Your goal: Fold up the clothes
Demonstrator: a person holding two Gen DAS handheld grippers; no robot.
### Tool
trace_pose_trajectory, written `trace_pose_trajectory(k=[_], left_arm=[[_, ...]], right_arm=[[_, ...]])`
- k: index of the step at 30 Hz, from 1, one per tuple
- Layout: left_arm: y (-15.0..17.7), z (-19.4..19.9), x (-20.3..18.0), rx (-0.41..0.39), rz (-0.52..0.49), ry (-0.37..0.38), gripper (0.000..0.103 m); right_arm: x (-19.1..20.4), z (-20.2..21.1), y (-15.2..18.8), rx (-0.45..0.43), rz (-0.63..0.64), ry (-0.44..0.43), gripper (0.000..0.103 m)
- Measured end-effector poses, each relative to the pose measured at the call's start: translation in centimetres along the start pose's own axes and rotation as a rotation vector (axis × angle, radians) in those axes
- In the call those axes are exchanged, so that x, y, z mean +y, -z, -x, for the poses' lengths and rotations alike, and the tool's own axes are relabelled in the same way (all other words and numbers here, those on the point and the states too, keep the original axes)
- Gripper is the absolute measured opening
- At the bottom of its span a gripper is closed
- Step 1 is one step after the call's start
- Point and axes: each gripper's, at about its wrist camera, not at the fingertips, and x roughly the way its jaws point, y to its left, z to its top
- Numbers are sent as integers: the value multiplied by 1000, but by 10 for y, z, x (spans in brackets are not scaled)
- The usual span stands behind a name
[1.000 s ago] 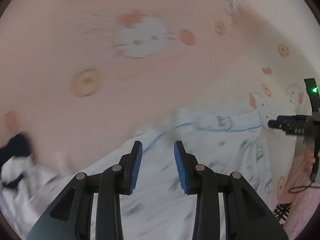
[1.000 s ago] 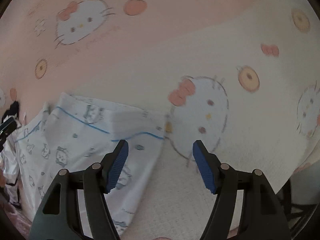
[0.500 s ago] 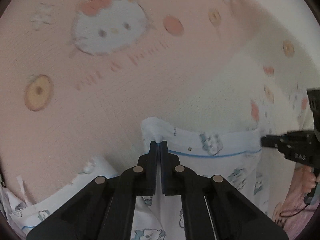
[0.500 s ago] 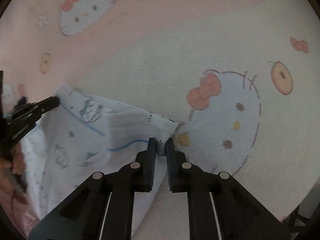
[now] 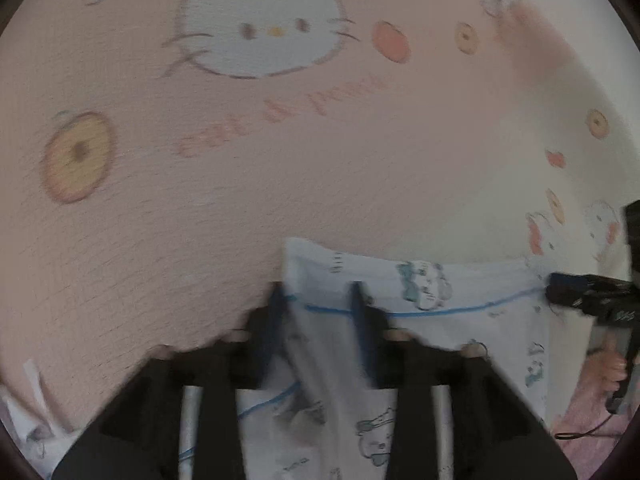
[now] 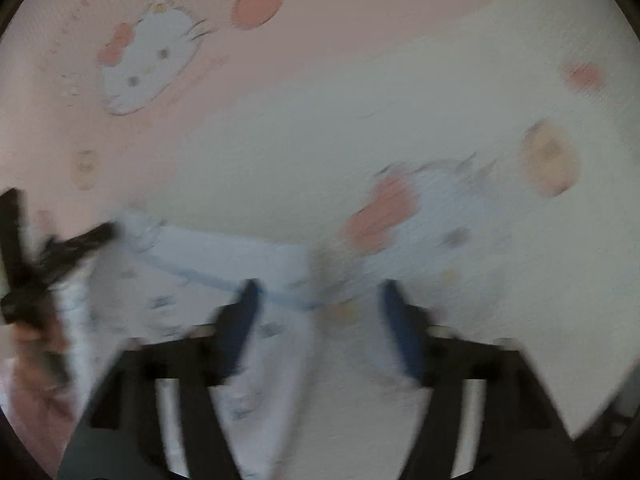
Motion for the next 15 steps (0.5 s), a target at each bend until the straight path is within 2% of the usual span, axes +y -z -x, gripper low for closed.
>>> trace_pose_trajectory(k=[1,2,3,4,6,8,9,10,12,14,15], left_arm=[[-1,-3,-3,5,-18,-4,35],[-2,-5,-5,3,-27,-22,20],[-4,-8,-7,3,-46,-59,18],[-6,-7,-6,0,-44,-60,18],[-11,0,0,-15,-21,-83,19],[-12,21,11,-47,26,-110,20],[-10,36,17,-69,52,-114,20],[-4,54,19,-85,59,-89,21],[22,79,8,-104,-5,-90,21],[48,105,-3,-122,-69,-91,21],[65,109,-11,-105,-72,-98,21]], right_arm=[[1,-7,8,19,14,10,73],[7,-7,12,4,61,71,68],[14,-8,15,-10,110,131,46],[21,-8,18,-20,179,190,21],[21,-6,17,-15,212,178,5],[9,0,13,-28,202,201,8],[2,2,11,-32,192,210,25],[-7,7,10,-32,159,208,36],[-15,19,13,-47,136,182,38],[-3,40,25,-86,211,185,38],[2,51,33,-104,247,188,38]])
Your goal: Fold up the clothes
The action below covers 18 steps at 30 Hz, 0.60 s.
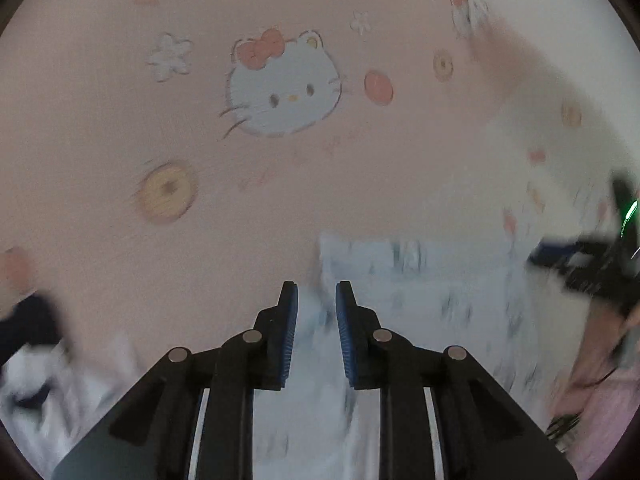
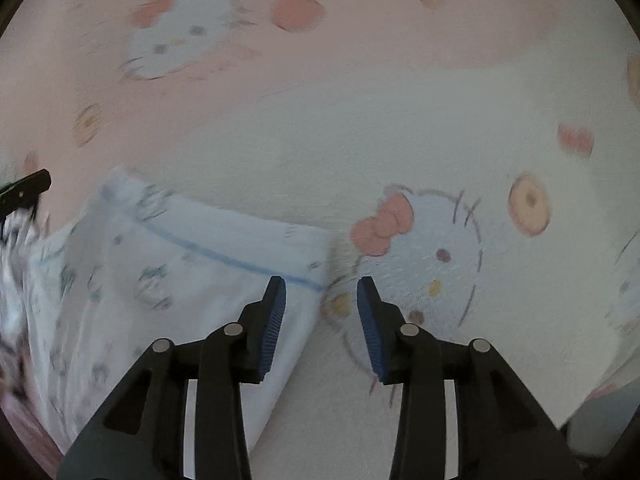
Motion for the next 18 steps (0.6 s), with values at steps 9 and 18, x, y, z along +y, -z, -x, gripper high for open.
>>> trace_pose_trajectory(k=[9,18], left_arm=[[123,38,-21,190,117,1,21],[232,76,28,257,523,-161,21]], right_arm=[[36,46,95,128,-27,-232,54],[54,30,165,189,-17,-199,54]])
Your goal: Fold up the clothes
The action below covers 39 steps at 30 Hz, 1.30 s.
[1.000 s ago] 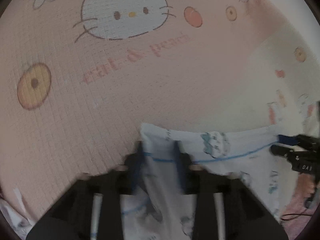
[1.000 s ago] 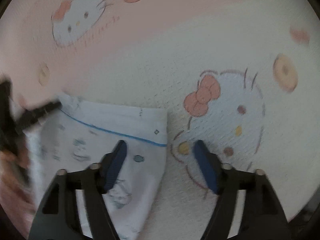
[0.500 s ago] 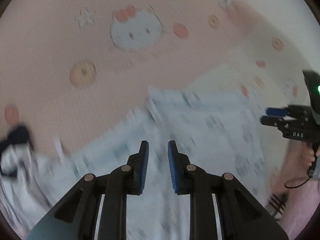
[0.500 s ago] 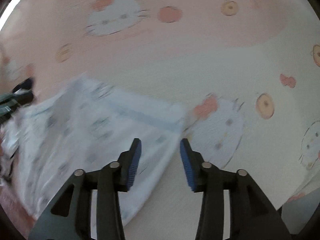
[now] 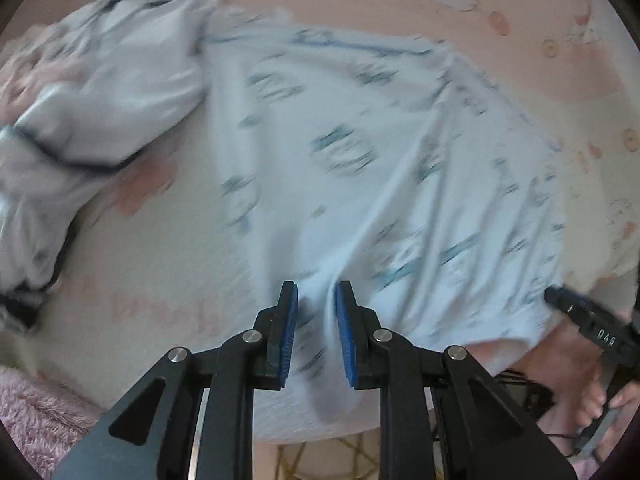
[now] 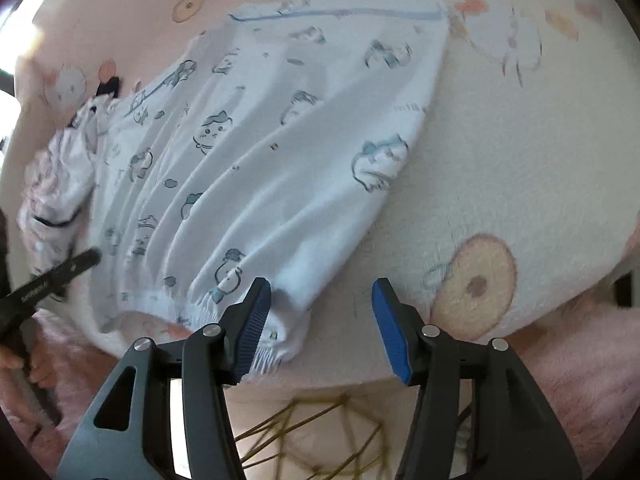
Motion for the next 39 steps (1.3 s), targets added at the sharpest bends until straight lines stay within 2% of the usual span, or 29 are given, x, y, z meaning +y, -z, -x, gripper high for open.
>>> trace_pose_trajectory(k=[1,3,4,6,8,9,10,12,13,15,19,20,22,23,25,27,30,32,33,34,35,36,37,38,39], left_arm=[[6,0,8,4,32,13,21],[11,8,20,-20,101,76,22],[15,10,29,-32,147,122,24],[23,14,43,-48,221,192,28],[33,17,54,-57,257,228,30],[39,20,59,-60,278,255,30],[46,23,65,-62,300,282,30],[53,19,70,-44,334,355,31],[56,17,69,-28,346,378,31],[59,12,68,-1,344,379,31],[58,-3,50,44,316,365,32],[56,-6,48,44,312,357,32],[56,-4,43,34,298,334,32],[57,-2,45,31,297,330,32],[57,0,44,18,295,320,33],[57,-1,42,16,286,318,34],[60,-2,42,26,254,303,37],[60,-3,40,28,245,298,38],[60,-3,39,27,241,298,38],[60,-2,39,26,236,298,38],[60,-3,39,25,234,296,39],[60,-3,38,25,232,294,39],[60,-3,37,25,232,293,39],[59,-3,36,26,230,289,40],[59,-3,34,26,234,287,40]], right_arm=[[7,-6,3,-3,60,48,51],[18,-11,11,-23,160,140,44],[21,-8,16,-33,185,180,37],[17,-2,23,-36,168,189,36],[8,8,28,-38,94,89,36],[3,14,30,-39,56,39,41],[-2,19,32,-40,20,-11,51],[-4,21,35,-31,-36,-98,59],[-5,17,36,-15,-42,-100,59],[-5,8,38,18,-52,-102,59],[10,-17,17,33,-10,-51,62],[15,-17,16,34,21,-38,58],[21,-14,17,36,57,-49,24],[25,-13,17,36,75,-54,16],[28,-8,18,22,98,-42,8],[23,-1,18,-4,95,-16,6],[0,14,10,-28,21,18,5],[-4,19,6,-43,6,18,8],[0,20,5,-52,14,10,13],[3,21,3,-61,22,1,26],[8,22,2,-71,34,-8,34],[26,23,4,-82,99,-20,48],[44,23,6,-94,165,-32,58],[62,23,8,-104,232,-42,61],[74,22,15,-107,311,-10,62]])
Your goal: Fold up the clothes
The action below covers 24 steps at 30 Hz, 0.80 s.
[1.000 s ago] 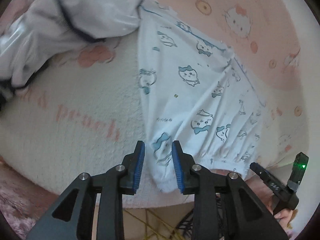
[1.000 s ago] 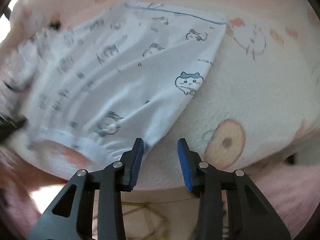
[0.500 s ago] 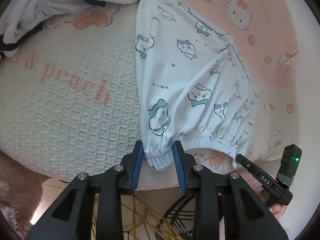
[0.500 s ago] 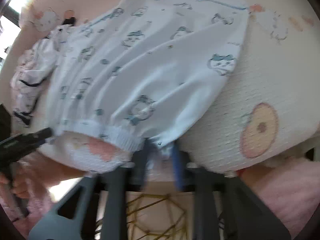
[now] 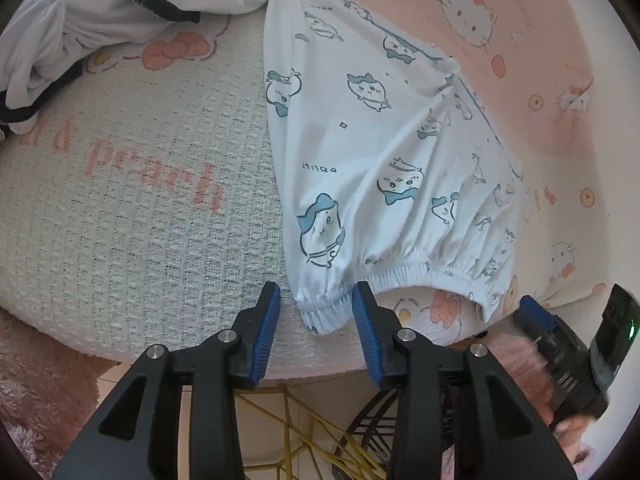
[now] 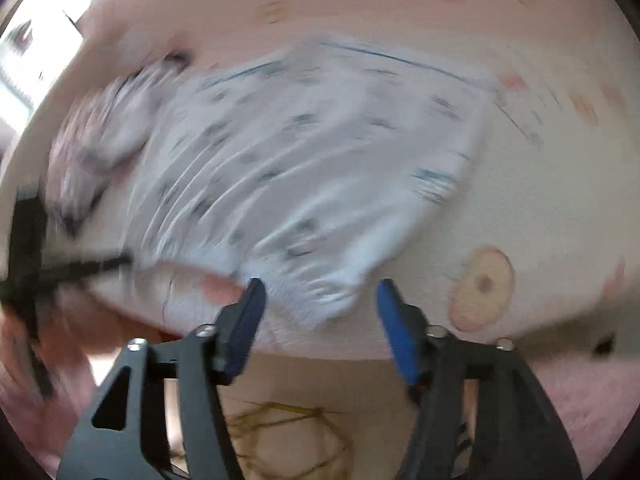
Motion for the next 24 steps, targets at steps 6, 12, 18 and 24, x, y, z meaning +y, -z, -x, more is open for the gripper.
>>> trace_pose_trajectory(k=[6,12,18,24], left_arm=[[12,5,-12,-45,9,-37,40],[8,2,-19,-49,-23,-46,40],[8,-4,-30,-33,-74,-47,40],[5,-8,-29,-39,-36,-2,40]], right_arm=[[41,-32,20,42,272,213,48],[26,-19,10,-42,188,269,11],[10,-12,-1,-71,124,299,8],[-8,-43,5,97,73,291,38]])
